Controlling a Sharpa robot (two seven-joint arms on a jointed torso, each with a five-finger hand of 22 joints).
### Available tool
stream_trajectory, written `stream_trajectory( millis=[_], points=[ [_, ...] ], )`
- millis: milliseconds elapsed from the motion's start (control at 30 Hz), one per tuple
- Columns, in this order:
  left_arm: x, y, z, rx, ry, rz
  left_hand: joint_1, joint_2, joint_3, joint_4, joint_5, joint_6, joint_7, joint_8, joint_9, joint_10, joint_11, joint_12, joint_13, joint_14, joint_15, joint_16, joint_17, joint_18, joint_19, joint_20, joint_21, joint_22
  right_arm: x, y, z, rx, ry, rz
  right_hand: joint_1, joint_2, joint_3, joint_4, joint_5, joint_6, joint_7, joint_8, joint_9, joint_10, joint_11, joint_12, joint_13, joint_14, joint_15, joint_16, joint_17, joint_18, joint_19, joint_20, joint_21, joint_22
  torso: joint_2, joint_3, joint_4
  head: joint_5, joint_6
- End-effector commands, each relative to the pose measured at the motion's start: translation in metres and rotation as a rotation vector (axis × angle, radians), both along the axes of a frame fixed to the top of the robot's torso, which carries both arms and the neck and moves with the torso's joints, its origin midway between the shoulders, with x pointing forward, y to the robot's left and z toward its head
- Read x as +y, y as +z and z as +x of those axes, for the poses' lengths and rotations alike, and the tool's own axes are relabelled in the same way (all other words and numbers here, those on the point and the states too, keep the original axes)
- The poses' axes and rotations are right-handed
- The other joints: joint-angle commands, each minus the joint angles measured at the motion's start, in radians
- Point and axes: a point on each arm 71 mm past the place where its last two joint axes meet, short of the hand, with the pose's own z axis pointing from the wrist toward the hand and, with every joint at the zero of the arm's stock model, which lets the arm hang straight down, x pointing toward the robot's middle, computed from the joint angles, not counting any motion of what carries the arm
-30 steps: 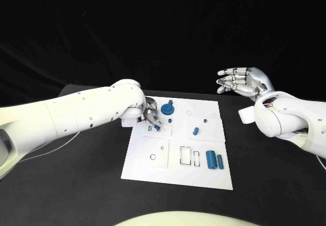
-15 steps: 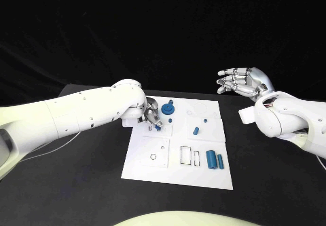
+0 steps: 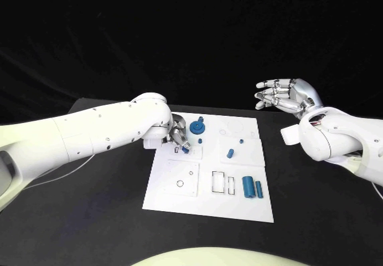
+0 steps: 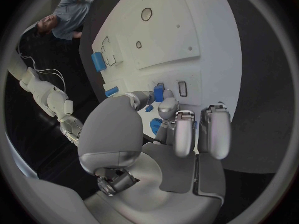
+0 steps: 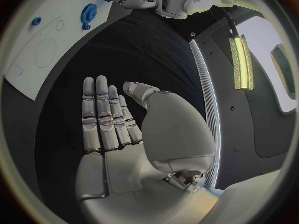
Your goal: Assemble the parts on the task board
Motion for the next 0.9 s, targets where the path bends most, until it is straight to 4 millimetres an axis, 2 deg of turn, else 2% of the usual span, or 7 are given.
stream_trajectory(
  millis=[33,900],
  points=[
    [-0.0018,-0.0006,-0.0012,0.006,-0.027,0.007,-0.001,0.009,0.211,-0.209,0.002,0.0,-0.006,0.006,0.001,0.008,0.0,0.006,0.0,0.106,-0.007,0.004,0.263,-0.008,0.008,0.001,0.007,0.058,0.0017,-0.0004,-0.0003,0.002,0.017,0.004,-0.006,-0.001,-0.004,0.0,0.004,0.008,0.057,-0.004,-0.001,0.0,0.009,-0.002,-0.001,-0.002,0.008,-0.007,0.0,0.008,-0.001,0.006,-0.004,-0.001,0.0,-0.0002,0.0007,-0.002,-0.004],
    [-0.0064,-0.0012,-0.0038,0.011,-0.048,-0.002,-0.001,0.008,0.212,-0.211,0.003,0.0,-0.006,0.006,0.002,0.008,-0.001,0.006,0.0,0.106,-0.007,0.004,0.263,-0.008,0.009,0.001,0.007,0.059,0.0031,-0.0011,-0.0001,0.005,0.021,0.005,-0.007,0.0,-0.004,0.001,0.005,0.009,0.057,-0.005,-0.001,-0.001,0.01,-0.002,-0.002,-0.002,0.008,-0.008,0.0,0.008,-0.001,0.007,-0.005,-0.003,0.0,0.0003,-0.0003,-0.001,-0.006]
  ],
)
